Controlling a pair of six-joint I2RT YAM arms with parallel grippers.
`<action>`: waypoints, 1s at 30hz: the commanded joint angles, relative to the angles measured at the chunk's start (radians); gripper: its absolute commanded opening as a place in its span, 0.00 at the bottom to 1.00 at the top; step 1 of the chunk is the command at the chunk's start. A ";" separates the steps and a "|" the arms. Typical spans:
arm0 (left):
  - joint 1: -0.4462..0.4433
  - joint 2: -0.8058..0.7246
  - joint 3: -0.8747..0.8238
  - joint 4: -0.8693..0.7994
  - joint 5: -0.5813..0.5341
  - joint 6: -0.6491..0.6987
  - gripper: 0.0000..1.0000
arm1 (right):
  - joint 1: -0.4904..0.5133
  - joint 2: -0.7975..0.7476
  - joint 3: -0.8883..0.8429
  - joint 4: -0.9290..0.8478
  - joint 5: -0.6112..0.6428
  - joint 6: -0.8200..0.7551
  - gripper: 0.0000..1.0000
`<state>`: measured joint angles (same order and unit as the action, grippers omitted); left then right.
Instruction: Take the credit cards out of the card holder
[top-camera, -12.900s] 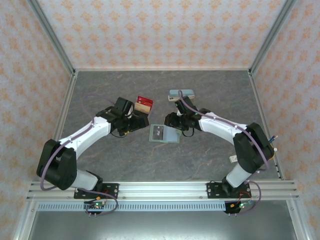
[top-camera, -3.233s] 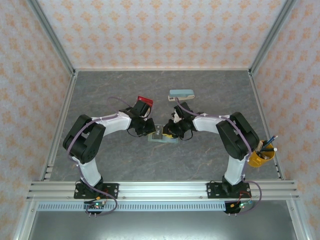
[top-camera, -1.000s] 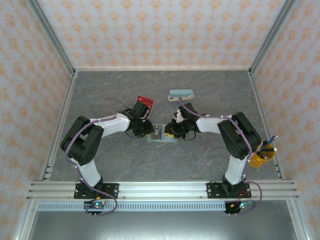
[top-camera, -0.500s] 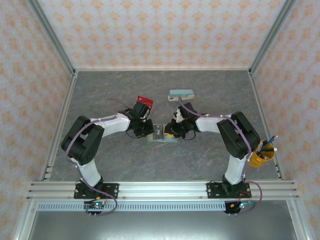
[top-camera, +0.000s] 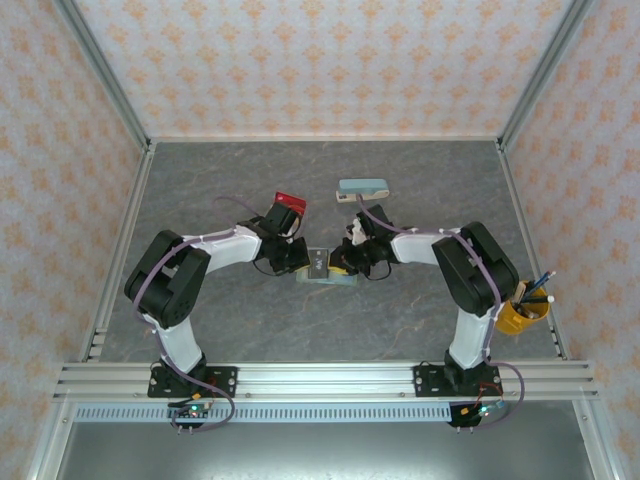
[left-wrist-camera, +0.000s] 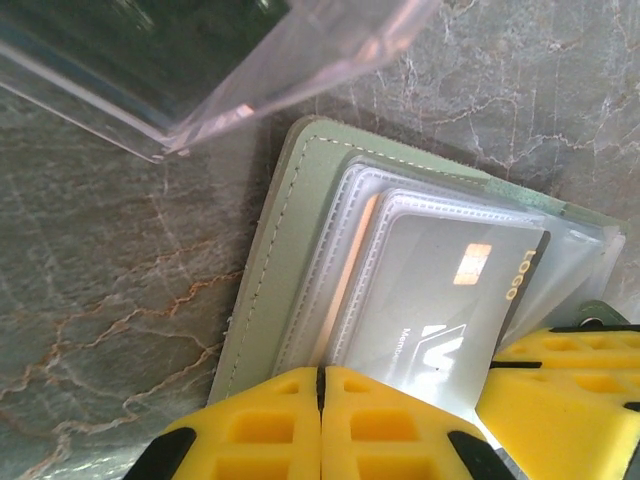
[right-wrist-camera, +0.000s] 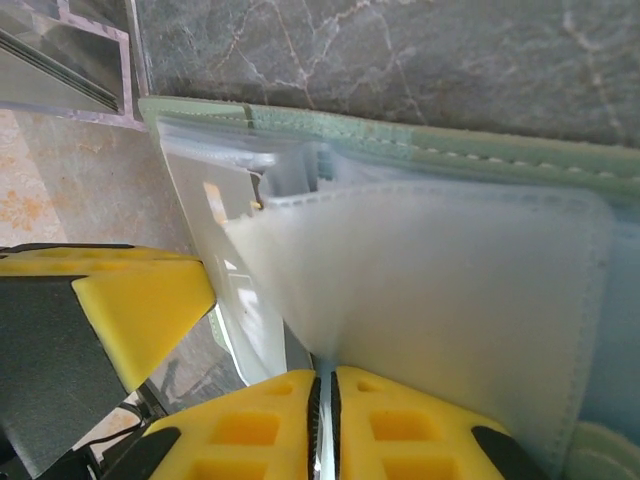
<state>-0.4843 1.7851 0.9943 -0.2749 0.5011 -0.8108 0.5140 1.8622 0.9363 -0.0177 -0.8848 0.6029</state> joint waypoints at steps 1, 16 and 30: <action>-0.010 0.055 -0.005 -0.054 -0.037 0.015 0.07 | 0.007 0.045 0.019 0.027 -0.021 -0.027 0.14; -0.010 0.019 0.004 -0.127 -0.122 0.036 0.07 | 0.021 -0.124 0.035 -0.173 0.229 -0.124 0.15; -0.011 0.033 0.001 -0.113 -0.110 0.034 0.07 | 0.055 -0.026 0.108 -0.150 0.143 -0.109 0.20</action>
<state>-0.4911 1.7851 1.0130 -0.3111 0.4519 -0.7914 0.5617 1.8187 1.0157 -0.1608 -0.7280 0.4995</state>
